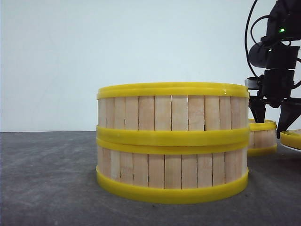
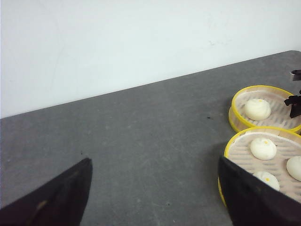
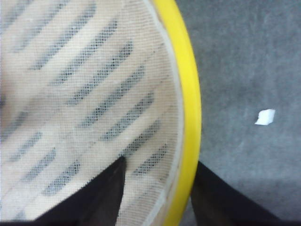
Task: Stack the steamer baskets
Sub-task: 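Reach the right gripper to the remaining bun basket and grasp its rim, then lift the basket with the right gripper and carry it over the stack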
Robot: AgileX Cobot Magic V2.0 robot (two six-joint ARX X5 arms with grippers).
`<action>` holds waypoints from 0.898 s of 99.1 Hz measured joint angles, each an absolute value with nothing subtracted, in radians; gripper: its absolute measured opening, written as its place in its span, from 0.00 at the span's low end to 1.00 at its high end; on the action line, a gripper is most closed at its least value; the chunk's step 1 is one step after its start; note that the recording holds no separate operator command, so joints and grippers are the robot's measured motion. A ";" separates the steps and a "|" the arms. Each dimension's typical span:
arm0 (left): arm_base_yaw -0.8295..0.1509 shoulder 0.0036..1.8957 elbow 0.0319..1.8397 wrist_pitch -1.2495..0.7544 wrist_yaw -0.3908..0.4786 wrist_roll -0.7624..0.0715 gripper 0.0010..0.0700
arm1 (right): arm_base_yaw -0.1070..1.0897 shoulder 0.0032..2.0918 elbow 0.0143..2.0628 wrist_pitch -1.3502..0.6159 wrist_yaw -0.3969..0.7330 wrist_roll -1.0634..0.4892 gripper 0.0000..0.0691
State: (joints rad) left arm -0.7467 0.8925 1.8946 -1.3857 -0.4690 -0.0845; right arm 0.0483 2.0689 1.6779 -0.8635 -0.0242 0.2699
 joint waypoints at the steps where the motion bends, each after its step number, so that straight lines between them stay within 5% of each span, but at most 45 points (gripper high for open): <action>1: -0.747 0.892 1.895 -1.386 -0.469 -0.084 0.72 | 0.050 2.069 1.678 -0.863 -0.022 0.270 0.36; 17: -0.747 0.892 1.895 -1.386 -0.469 -0.075 0.72 | 0.056 2.069 1.679 -0.860 -0.002 0.290 0.11; 27: -0.747 0.892 1.895 -1.386 -0.469 -0.070 0.72 | 0.059 2.070 1.686 -0.858 -0.010 0.300 0.04; 68: -0.747 0.892 1.895 -1.387 -0.469 -0.070 0.72 | 0.056 2.084 1.949 -0.906 -0.016 0.315 0.03; 89: -0.747 0.892 1.895 -1.383 -0.469 -0.063 0.72 | 0.049 2.084 2.171 -1.082 -0.151 0.315 0.03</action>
